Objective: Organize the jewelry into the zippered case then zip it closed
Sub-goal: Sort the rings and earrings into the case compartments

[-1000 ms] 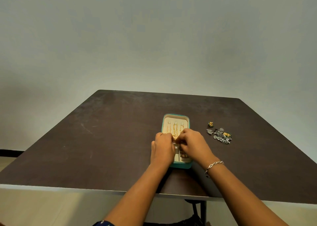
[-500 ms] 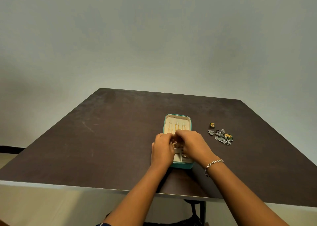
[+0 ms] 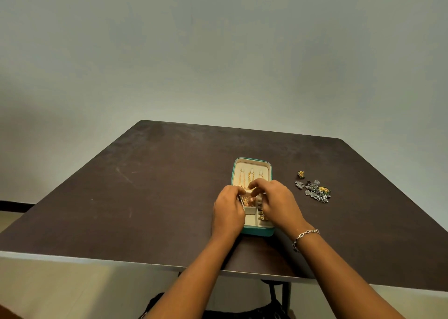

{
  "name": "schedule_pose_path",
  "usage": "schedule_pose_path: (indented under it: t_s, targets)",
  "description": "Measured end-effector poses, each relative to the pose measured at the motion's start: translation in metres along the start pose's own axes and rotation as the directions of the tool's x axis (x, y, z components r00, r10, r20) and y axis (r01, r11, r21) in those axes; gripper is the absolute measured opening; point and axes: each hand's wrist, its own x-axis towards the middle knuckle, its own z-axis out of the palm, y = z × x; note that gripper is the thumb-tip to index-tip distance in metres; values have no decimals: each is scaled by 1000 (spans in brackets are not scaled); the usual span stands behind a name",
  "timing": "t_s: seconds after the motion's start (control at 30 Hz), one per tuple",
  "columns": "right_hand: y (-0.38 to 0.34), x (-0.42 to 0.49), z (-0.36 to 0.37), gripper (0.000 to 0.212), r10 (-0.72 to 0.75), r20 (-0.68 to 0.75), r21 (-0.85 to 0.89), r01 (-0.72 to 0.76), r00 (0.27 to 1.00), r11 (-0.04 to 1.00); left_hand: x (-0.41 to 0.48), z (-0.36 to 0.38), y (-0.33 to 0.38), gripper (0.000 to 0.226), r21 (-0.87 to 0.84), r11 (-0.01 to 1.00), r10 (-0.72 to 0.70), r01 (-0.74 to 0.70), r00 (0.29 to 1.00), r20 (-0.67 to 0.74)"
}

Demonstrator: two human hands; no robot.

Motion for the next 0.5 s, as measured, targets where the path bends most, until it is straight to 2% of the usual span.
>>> schedule_pose_path:
  t_s: [0.3,0.5]
  targets:
    - [8,2,6,38,9,84,-30,-7,996,1000,1,5,-5,24,87,996,-4,1,1000,31]
    - [23,-14,-14,32,-57,-35,43,58,998,997,-1,2,-4,21,87,994,73,-69,996,-51]
